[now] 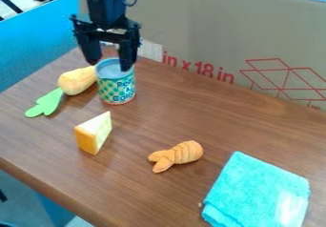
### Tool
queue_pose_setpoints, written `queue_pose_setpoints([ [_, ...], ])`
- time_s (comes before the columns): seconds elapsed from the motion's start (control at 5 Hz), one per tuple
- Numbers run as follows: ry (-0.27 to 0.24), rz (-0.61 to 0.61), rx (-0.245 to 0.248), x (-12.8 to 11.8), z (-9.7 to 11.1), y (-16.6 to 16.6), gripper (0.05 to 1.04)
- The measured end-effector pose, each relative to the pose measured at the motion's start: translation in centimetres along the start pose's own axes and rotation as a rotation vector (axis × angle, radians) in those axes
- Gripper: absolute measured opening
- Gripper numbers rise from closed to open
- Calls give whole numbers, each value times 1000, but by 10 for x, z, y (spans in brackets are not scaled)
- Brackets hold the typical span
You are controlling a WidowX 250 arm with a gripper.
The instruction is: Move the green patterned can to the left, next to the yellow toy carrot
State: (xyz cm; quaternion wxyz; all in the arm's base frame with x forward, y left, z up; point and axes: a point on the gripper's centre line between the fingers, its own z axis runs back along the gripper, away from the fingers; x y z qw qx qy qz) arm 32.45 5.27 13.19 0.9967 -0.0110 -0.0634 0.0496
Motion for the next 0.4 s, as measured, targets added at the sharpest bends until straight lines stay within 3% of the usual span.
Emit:
queue_pose_setpoints([
  [0.2, 40, -154, -1, -2, -5, -46, 1001],
  [0.4, 71, -272, 51, -7, -14, -87, 1001],
])
